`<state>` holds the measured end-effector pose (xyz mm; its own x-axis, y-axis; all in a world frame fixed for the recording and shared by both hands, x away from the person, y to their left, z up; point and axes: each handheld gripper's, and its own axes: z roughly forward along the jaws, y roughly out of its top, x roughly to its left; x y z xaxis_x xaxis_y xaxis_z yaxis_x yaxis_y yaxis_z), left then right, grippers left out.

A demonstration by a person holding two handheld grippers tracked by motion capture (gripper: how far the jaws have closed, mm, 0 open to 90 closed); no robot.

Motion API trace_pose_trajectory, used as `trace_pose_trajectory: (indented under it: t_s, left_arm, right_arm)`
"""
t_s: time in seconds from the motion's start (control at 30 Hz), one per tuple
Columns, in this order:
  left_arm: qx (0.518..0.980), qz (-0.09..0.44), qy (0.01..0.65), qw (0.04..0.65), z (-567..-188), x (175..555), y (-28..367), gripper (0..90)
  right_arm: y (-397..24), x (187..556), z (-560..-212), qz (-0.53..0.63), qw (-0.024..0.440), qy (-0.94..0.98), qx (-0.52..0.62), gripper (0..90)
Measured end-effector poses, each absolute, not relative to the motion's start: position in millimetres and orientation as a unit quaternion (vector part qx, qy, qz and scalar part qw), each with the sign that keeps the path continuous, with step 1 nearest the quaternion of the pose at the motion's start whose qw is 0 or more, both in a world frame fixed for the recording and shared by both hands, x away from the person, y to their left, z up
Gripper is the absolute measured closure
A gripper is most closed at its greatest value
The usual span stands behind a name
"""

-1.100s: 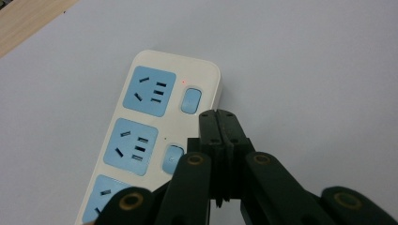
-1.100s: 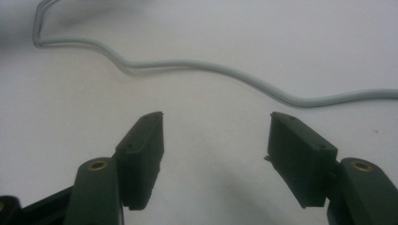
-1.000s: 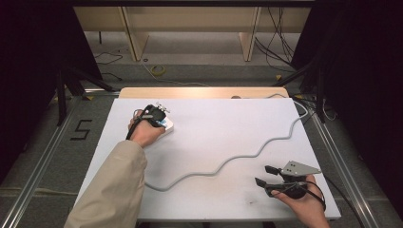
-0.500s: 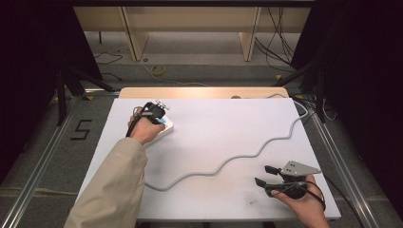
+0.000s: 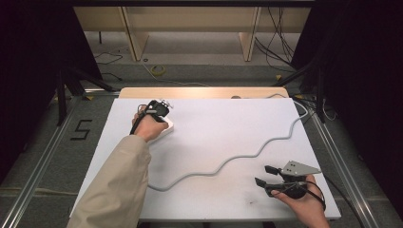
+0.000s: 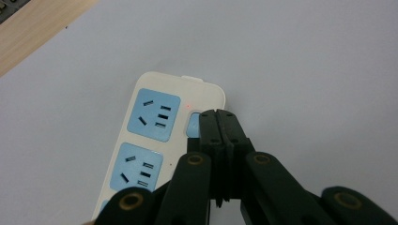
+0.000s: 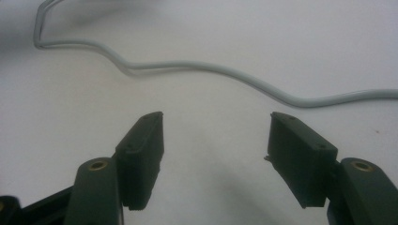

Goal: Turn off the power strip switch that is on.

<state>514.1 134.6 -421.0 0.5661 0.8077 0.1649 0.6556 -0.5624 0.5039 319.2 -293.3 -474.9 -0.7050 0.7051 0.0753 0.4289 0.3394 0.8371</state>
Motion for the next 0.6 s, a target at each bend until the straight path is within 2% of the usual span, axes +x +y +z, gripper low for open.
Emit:
trace_pose_trajectory:
  t_s: [0.6]
  left_arm:
    - [0.861,0.192,0.431,0.189,-425.7,526.0,134.8,89.9]
  right_arm:
    - [-293.8,319.4,-474.7,0.454,0.153,0.804,0.352,37.2]
